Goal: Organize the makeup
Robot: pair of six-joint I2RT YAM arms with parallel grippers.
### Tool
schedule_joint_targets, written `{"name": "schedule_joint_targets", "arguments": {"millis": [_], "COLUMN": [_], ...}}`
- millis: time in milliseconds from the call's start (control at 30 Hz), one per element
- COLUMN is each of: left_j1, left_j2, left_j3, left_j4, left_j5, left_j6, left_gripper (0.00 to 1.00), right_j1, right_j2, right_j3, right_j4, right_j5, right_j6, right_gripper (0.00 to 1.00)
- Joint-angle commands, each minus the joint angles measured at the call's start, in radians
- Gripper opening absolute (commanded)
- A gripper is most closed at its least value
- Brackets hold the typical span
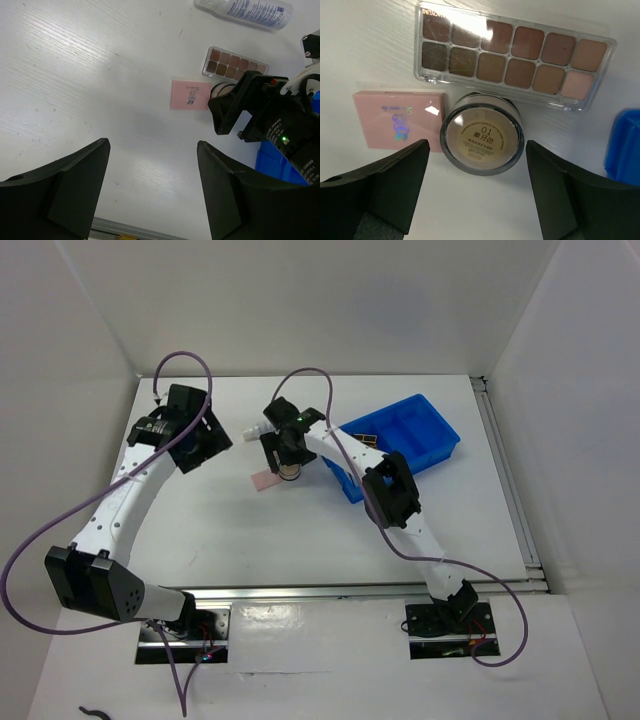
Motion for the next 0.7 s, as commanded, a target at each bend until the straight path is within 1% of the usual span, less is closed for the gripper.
{"name": "schedule_joint_targets", "arguments": {"millis": [0,33,67,200,267,333,367,467,533,633,667], "left_j1": [0.002,0.002,0.002,0.002,0.002,0.002,0.002,0.002,0.002,0.002,0.002], "left_j2": [0.002,0.002,0.002,-0.007,-0.007,-0.007,-0.007,-0.007,-0.007,-0.007,-0.007], "left_j3": [-0.004,-0.004,-0.004,-0.013,-0.013,-0.013,-0.013,-0.013,-0.013,-0.004,-0.004], "left_j4": [0.014,0.014,0.014,0.023,0.023,0.023,0.023,0.023,0.023,0.023,0.023], "left_j5": [-0.008,-0.008,-0.008,-0.008,-0.008,-0.008,-0.008,-0.008,-0.008,-0.008,-0.008], "left_j6": [0.025,0.034,0.034,0.043,0.043,0.043,0.052,0.052,0.052,0.061,0.061], "left_gripper": [0.84,0.84,0.84,0.84,0.84,0.84,0.84,0.84,0.84,0.84,0.84], "right_j1": [0.004,0.004,0.004,0.004,0.004,0.004,0.004,0.004,-0.005,-0.005,-0.005], "right_j2": [0.033,0.042,0.043,0.043,0.033,0.033,0.042,0.053,0.064,0.064,0.064], "right_j3": [0.027,0.027,0.027,0.027,0.027,0.027,0.027,0.027,0.036,0.037,0.037], "right_j4": [0.015,0.015,0.027,0.036,0.036,0.036,0.036,0.045,0.045,0.064,0.064], "right_j5": [0.011,-0.001,-0.001,-0.011,-0.001,-0.001,-0.001,0.009,0.009,0.009,0.009], "right_j6": [0.016,0.029,0.029,0.039,0.039,0.039,0.039,0.039,0.039,0.048,0.048], "right_gripper": [0.85,0.79,0.76,0.68,0.68,0.8,0.85,0.91,0.91,0.84,0.8]}}
